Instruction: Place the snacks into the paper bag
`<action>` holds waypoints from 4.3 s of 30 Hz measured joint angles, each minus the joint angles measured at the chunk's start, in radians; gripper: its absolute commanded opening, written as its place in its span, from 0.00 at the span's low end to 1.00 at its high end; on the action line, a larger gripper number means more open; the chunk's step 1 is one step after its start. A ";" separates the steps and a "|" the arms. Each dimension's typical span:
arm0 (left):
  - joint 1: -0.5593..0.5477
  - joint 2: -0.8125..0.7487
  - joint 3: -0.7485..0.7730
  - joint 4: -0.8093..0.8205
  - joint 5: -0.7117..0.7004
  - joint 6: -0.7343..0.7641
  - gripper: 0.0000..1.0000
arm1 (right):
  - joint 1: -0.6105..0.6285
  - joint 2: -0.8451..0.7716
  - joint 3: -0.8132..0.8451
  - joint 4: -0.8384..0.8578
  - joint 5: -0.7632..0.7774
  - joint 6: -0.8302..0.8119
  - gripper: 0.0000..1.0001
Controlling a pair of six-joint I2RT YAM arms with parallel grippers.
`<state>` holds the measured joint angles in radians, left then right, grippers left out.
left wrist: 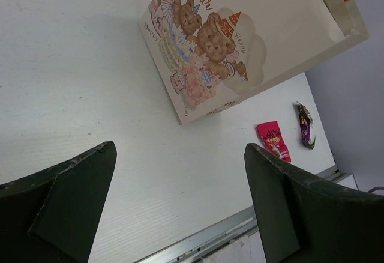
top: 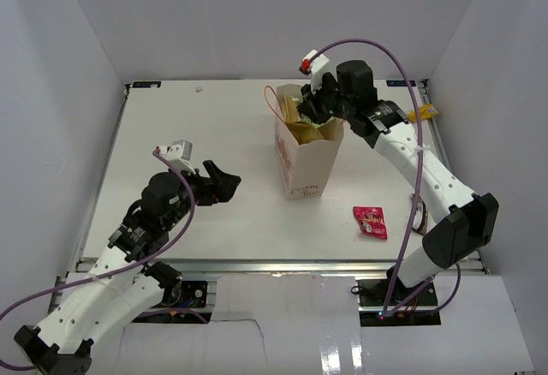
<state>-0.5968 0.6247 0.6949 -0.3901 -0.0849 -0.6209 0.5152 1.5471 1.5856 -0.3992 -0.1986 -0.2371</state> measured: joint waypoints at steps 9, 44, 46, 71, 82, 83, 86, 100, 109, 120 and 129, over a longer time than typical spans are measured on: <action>0.000 0.001 0.000 0.000 0.000 0.000 0.98 | 0.027 -0.018 -0.001 -0.002 0.122 -0.056 0.52; 0.000 -0.046 -0.025 -0.037 0.008 -0.016 0.98 | -0.393 -0.397 -0.689 -0.527 -0.069 -0.264 0.90; 0.000 -0.038 -0.038 -0.036 0.017 -0.019 0.98 | -0.365 -0.439 -0.771 -0.527 -0.012 -0.232 0.90; 0.000 -0.069 -0.087 -0.013 0.071 -0.097 0.98 | -0.007 -0.238 -0.850 -0.451 0.254 -0.219 0.87; 0.000 -0.113 -0.098 -0.054 0.071 -0.135 0.98 | 0.024 -0.146 -0.877 -0.388 0.396 -0.229 0.44; 0.000 -0.117 -0.098 -0.057 0.071 -0.137 0.98 | 0.024 -0.146 -0.877 -0.383 0.402 -0.232 0.35; 0.000 -0.128 -0.098 -0.063 0.070 -0.140 0.98 | 0.024 -0.158 -0.877 -0.383 0.404 -0.247 0.28; 0.000 -0.097 -0.097 -0.077 0.071 -0.138 0.98 | 0.023 -0.615 -0.693 -0.646 -0.034 -0.666 0.22; 0.000 -0.058 -0.075 -0.077 0.072 -0.124 0.98 | 0.024 -0.445 -0.050 -0.806 -0.396 -0.666 0.15; 0.000 -0.047 -0.040 -0.077 0.071 -0.118 0.98 | -0.037 -0.141 0.367 -0.612 -0.600 -0.237 0.09; 0.000 -0.095 -0.040 -0.081 0.071 -0.130 0.98 | -0.159 0.111 0.357 -0.509 -0.691 -0.043 0.10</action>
<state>-0.5968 0.5293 0.6552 -0.4713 -0.0143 -0.7513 0.3557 1.6581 1.9430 -0.9085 -0.8898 -0.2798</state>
